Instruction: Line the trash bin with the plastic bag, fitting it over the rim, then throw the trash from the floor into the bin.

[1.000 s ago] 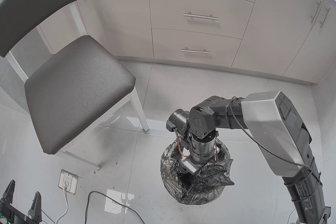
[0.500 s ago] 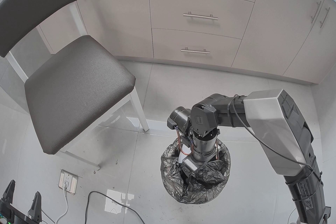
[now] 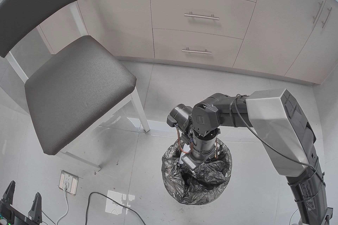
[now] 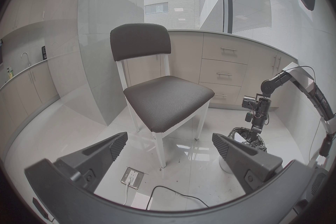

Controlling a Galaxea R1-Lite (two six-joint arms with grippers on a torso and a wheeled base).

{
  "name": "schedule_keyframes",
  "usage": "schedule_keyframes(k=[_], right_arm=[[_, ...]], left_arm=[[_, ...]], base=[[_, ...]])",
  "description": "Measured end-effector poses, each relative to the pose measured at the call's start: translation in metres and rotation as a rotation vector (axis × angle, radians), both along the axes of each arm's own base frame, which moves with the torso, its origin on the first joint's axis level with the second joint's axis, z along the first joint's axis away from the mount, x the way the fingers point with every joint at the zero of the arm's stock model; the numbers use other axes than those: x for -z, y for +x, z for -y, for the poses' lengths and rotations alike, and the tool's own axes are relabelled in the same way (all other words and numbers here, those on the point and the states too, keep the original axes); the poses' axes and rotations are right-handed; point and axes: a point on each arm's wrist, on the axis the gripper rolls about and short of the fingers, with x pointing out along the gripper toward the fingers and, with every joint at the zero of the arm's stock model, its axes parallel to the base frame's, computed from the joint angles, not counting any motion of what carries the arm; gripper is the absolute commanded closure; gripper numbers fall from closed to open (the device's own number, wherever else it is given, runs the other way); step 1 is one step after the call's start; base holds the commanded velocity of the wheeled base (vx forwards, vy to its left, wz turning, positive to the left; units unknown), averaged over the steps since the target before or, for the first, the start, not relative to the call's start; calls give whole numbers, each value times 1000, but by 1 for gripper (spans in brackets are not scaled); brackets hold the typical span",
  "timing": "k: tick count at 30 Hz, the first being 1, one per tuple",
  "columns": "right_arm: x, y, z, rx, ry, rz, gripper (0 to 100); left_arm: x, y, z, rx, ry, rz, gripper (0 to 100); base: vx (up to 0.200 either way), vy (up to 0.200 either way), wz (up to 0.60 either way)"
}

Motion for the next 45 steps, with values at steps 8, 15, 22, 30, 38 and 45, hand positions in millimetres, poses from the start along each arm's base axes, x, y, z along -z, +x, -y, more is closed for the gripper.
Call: schedule_keyframes(k=[8, 15, 22, 30, 38, 45], right_arm=[[6, -1, -5, -12, 4, 1, 100], [20, 4, -9, -15, 18, 21, 100], [46, 19, -7, -32, 20, 39, 100], [82, 39, -2, -64, 25, 77, 100], [106, 44, 5, -54, 9, 60, 100], [119, 49, 5, -48, 23, 82, 100]], left_arm=[[0, 0, 0, 0, 0, 0, 0], [0, 0, 0, 0, 0, 0, 0], [0, 0, 0, 0, 0, 0, 0], [0, 0, 0, 0, 0, 0, 0], [0, 0, 0, 0, 0, 0, 0], [0, 0, 0, 0, 0, 0, 0]], base=[[0, 0, 0], [0, 0, 0], [0, 0, 0], [0, 0, 0], [0, 0, 0], [0, 0, 0]])
